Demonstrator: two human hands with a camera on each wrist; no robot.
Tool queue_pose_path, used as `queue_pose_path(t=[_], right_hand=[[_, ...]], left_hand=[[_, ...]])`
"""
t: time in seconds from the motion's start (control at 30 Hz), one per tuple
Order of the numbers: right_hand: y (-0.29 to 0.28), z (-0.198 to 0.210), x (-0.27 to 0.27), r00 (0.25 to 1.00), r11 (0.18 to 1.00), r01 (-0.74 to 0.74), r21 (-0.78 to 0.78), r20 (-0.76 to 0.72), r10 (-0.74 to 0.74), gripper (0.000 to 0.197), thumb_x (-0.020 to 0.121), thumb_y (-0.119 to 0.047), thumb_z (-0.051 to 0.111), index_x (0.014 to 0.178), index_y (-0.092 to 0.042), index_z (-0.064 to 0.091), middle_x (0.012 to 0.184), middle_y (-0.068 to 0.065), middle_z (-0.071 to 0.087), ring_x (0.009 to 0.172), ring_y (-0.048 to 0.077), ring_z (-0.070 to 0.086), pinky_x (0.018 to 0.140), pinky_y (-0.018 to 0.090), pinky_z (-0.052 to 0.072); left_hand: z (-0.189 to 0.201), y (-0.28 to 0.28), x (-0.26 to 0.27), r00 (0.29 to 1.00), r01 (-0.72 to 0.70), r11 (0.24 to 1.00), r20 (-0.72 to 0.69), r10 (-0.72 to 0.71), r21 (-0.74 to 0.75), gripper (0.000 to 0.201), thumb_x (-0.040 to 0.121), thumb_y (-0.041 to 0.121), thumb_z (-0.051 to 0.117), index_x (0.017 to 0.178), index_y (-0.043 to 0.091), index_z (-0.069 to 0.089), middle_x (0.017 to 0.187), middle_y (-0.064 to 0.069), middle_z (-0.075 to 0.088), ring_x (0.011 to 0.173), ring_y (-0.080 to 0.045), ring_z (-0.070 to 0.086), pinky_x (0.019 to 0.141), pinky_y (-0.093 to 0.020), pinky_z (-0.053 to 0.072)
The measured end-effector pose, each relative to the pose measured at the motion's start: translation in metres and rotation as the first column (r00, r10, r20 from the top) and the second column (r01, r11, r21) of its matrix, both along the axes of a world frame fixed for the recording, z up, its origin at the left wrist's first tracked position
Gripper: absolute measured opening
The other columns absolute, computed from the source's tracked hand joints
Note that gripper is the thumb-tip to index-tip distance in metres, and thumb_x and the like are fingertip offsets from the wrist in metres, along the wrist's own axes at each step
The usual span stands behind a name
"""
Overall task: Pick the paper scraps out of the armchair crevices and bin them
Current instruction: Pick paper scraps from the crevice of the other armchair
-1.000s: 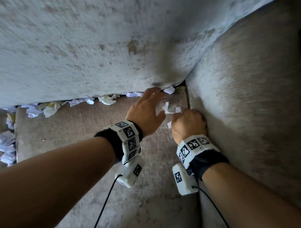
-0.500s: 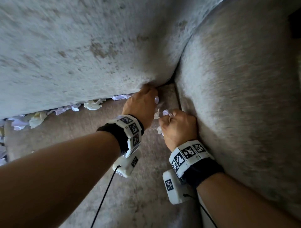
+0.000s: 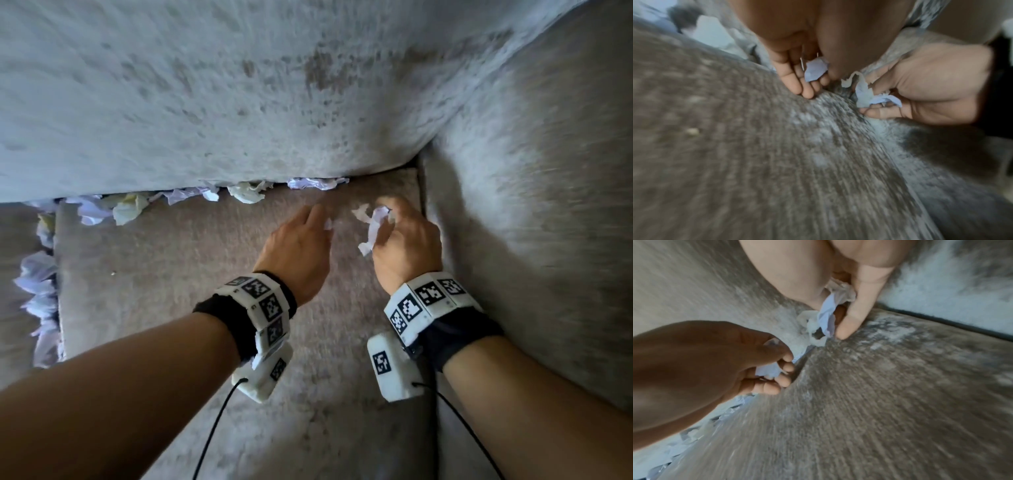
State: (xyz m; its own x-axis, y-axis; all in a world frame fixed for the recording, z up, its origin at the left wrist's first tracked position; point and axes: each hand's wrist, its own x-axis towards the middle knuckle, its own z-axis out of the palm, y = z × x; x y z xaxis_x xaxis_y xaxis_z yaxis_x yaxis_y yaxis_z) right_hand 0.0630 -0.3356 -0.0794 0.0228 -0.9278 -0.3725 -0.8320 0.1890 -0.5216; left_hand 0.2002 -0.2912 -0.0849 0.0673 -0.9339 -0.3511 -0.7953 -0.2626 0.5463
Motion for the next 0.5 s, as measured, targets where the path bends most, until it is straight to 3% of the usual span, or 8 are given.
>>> queue_pose_path(t=[0.1,0.2,0.27,0.37,0.43,0.5], right_hand=[[0.001,-0.008,0.016,0.998,1.000,-0.017,-0.016,0.060,0.018,0.021,0.087,-0.023,0.041,0.092,-0.022,0.062,0.080,0.006,0.069,0.078,0.032,0.064,0.067,0.038,0.053],[0.001,-0.011,0.036,0.997,0.998,-0.066,-0.018,0.036,0.066,0.018,0.085,-0.008,0.048,0.087,-0.016,0.064,0.083,0.007,0.070,0.084,0.030,0.062,0.069,0.039,0.049],[-0.001,-0.014,0.049,0.995,0.996,-0.083,-0.032,0.052,0.085,0.023,0.082,0.001,0.052,0.076,-0.019,0.063,0.083,0.007,0.070,0.082,0.031,0.062,0.069,0.040,0.049],[-0.005,-0.009,0.066,0.988,0.987,-0.153,0.039,-0.012,0.154,0.023,0.086,-0.010,0.058,0.067,-0.021,0.061,0.082,0.010,0.070,0.079,0.030,0.062,0.066,0.031,0.043],[-0.008,-0.005,0.074,0.976,0.977,-0.194,0.087,-0.082,0.201,0.028,0.091,-0.018,0.048,0.074,-0.008,0.067,0.088,0.017,0.069,0.083,0.032,0.063,0.070,0.033,0.042],[-0.010,-0.004,0.079,0.970,0.978,-0.193,0.074,-0.139,0.202,0.040,0.089,-0.024,0.035,0.073,-0.001,0.064,0.090,0.024,0.068,0.087,0.038,0.063,0.069,0.038,0.042]], left_hand=[[0.004,0.015,0.019,0.997,-0.070,0.997,-0.041,0.072,0.032,0.017,0.098,0.012,0.042,0.112,0.013,0.052,0.100,-0.003,0.057,0.074,-0.020,0.046,0.066,-0.032,0.032],[0.006,0.029,0.038,0.994,-0.104,0.993,-0.032,0.106,0.051,0.022,0.095,0.009,0.041,0.114,0.014,0.052,0.101,-0.002,0.056,0.076,-0.021,0.049,0.066,-0.032,0.034],[0.007,0.037,0.049,0.992,-0.122,0.991,-0.029,0.124,0.060,0.023,0.095,0.009,0.042,0.115,0.015,0.051,0.101,-0.003,0.057,0.078,-0.026,0.054,0.066,-0.032,0.036],[0.007,0.048,0.063,0.988,-0.146,0.987,-0.042,0.149,0.068,0.027,0.095,0.011,0.043,0.119,0.015,0.052,0.104,-0.005,0.059,0.084,-0.029,0.058,0.069,-0.038,0.045],[0.006,0.054,0.072,0.984,-0.163,0.985,-0.060,0.167,0.053,0.026,0.094,0.012,0.043,0.118,0.016,0.054,0.104,-0.005,0.060,0.085,-0.029,0.060,0.072,-0.043,0.051],[0.005,0.059,0.079,0.981,-0.181,0.983,-0.068,0.183,0.041,0.022,0.095,0.013,0.043,0.113,0.015,0.055,0.101,-0.004,0.060,0.083,-0.028,0.060,0.071,-0.044,0.051]])
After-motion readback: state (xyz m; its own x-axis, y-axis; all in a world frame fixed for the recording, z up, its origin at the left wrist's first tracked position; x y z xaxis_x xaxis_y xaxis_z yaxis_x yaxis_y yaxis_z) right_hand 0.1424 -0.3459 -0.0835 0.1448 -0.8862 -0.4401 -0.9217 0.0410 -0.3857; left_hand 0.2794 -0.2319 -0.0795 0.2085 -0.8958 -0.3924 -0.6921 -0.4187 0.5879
